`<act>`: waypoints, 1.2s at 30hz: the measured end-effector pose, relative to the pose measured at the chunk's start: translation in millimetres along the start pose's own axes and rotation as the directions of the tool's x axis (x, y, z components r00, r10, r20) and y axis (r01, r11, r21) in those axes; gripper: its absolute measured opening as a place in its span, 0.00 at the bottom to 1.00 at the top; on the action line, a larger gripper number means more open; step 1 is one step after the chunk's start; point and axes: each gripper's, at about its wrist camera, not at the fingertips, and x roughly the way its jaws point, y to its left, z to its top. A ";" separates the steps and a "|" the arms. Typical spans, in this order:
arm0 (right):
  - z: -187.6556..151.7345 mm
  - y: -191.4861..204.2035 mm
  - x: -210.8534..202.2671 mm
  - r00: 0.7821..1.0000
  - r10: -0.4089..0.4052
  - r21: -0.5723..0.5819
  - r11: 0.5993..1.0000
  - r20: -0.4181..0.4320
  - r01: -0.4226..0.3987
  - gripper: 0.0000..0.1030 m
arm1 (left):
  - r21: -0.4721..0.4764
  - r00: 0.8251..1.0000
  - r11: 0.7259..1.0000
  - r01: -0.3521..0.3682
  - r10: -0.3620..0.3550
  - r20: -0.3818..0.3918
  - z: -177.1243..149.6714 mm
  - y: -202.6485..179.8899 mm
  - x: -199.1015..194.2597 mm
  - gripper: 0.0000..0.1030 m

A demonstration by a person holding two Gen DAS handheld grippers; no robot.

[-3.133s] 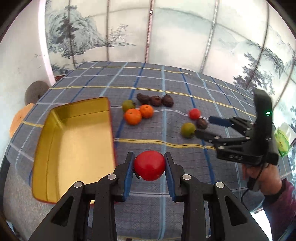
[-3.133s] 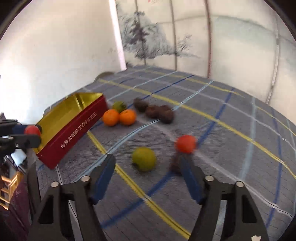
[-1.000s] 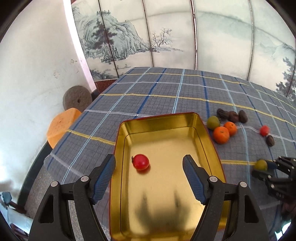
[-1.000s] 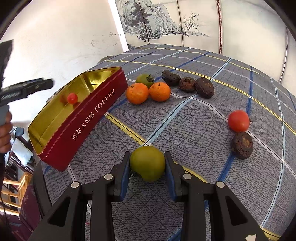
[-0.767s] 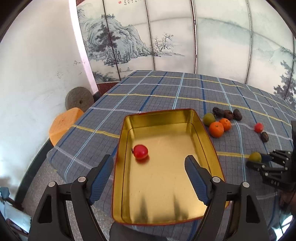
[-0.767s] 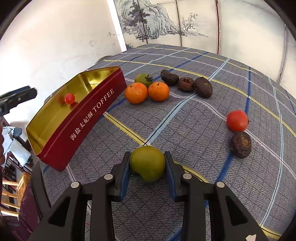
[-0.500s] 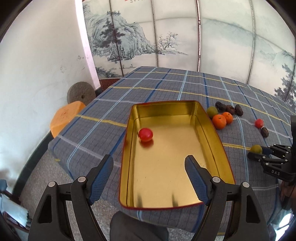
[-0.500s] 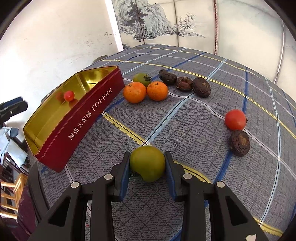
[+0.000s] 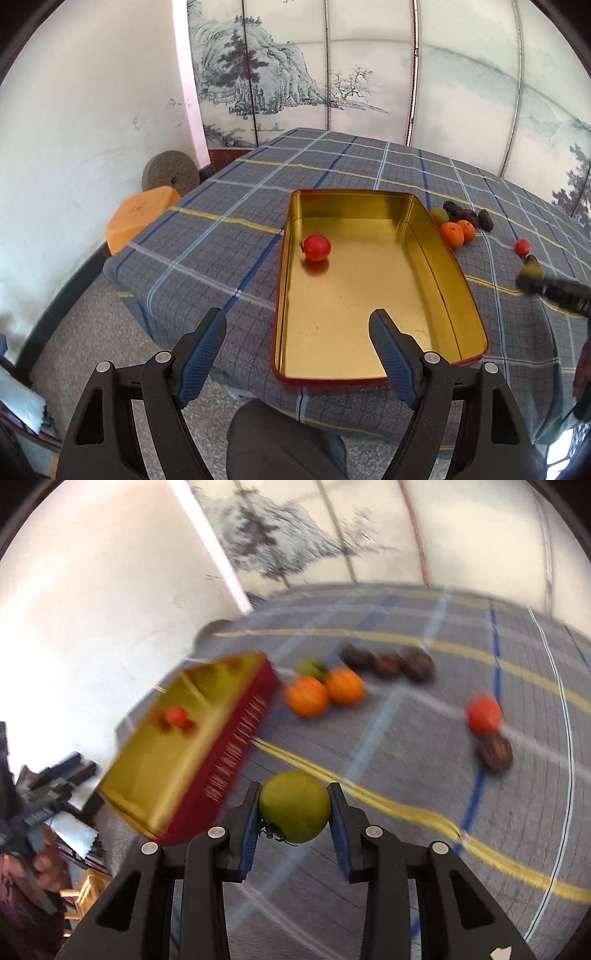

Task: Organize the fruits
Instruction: 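Carry the green fruit with the right gripper toward the tin, then release the green fruit into the tin with the right gripper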

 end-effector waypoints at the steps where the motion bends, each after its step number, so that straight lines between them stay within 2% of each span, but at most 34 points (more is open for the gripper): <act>1: 6.8 8.7 -2.0 1.000 0.011 -0.020 1.000 0.008 -0.011 0.32 | -0.004 1.000 1.000 0.005 -0.005 -0.003 -1.1 0.8 0.4 0.78; 4: 32.7 45.3 3.0 0.998 0.066 -0.095 0.993 0.009 -0.064 0.32 | -0.011 1.000 1.000 0.019 -0.020 -0.005 -6.6 4.2 0.5 0.78; 8: 59.6 79.3 38.4 0.992 0.111 -0.156 0.981 -0.052 -0.118 0.32 | -0.010 1.000 1.000 0.014 -0.015 -0.014 -11.8 7.3 2.0 0.78; 14: 87.3 101.9 112.1 0.978 0.098 -0.177 0.975 -0.182 -0.131 0.32 | -0.037 1.000 0.999 0.015 -0.016 -0.024 -17.9 20.1 4.0 0.78; 17: 98.8 106.3 143.5 0.970 0.050 -0.177 0.980 -0.239 -0.095 0.33 | -0.045 0.999 0.999 0.024 -0.025 -0.031 -19.5 25.8 4.6 0.78; 21: 111.5 111.4 178.8 0.960 0.003 -0.175 0.983 -0.280 -0.055 0.32 | -0.074 0.998 0.996 0.041 -0.045 -0.047 -19.6 32.1 7.7 0.78; 23: 116.4 111.7 191.8 0.956 0.008 -0.153 0.987 -0.293 -0.055 0.34 | -0.097 0.995 0.993 0.061 -0.068 -0.066 -19.2 34.8 11.5 0.78; 26: 124.7 110.5 187.8 0.971 0.073 -0.087 0.992 -0.228 -0.094 0.42 | -0.097 0.994 0.993 0.062 -0.070 -0.081 -19.3 33.0 14.8 0.78; 28: 127.6 108.5 168.0 0.982 0.132 -0.060 0.988 -0.134 -0.141 0.61 | -0.081 0.996 0.996 0.047 -0.053 -0.076 -19.6 30.8 13.4 0.78; 32: 119.3 87.7 111.4 0.989 0.145 -0.056 0.988 0.023 -0.144 0.64 | -0.051 0.997 0.998 0.044 -0.047 -0.065 -18.0 24.0 8.4 0.78; 34: 105.4 67.7 82.9 0.993 0.090 -0.085 0.993 0.076 -0.083 0.64 | -0.039 0.997 0.998 0.051 -0.053 -0.055 -17.8 19.5 5.2 0.78; 36: 88.0 45.6 67.6 0.998 -0.010 -0.152 0.988 0.069 0.021 0.63 | -0.020 0.997 0.998 0.061 -0.062 -0.054 -16.9 12.3 4.4 0.78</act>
